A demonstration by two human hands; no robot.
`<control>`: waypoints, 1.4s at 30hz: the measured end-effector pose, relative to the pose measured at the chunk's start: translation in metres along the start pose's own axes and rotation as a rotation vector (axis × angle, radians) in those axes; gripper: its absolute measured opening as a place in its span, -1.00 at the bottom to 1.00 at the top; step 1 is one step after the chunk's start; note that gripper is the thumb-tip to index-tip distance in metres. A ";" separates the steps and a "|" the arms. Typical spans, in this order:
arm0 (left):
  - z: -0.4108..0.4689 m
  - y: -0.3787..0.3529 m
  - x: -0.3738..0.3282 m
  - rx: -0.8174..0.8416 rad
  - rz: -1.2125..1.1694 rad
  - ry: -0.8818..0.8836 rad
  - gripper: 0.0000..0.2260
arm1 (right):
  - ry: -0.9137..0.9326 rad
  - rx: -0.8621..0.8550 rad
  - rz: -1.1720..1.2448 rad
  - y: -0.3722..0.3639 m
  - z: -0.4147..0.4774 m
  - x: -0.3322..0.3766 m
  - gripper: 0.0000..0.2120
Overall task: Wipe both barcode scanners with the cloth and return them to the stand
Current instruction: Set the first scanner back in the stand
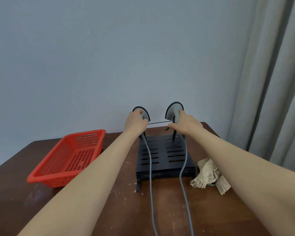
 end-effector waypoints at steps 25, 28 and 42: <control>0.004 0.004 0.009 -0.123 -0.165 0.063 -0.62 | 0.245 -0.357 0.089 0.020 -0.015 0.039 -0.57; 0.004 0.005 0.024 -0.135 -0.214 0.118 -0.57 | 0.304 -0.229 0.117 0.010 -0.014 0.063 -0.59; 0.018 -0.042 0.072 0.150 -0.277 0.190 -0.33 | 0.074 0.177 0.316 -0.042 0.013 0.100 -0.20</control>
Point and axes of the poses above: each hand's wrist, its own z-axis towards the middle knuckle, its own y-axis out of the back of the hand, x = y × z, the point moved 2 cm from there along z, towards the middle knuckle, and after that the axes turned 8 degrees about x, right-handed, at the moved point
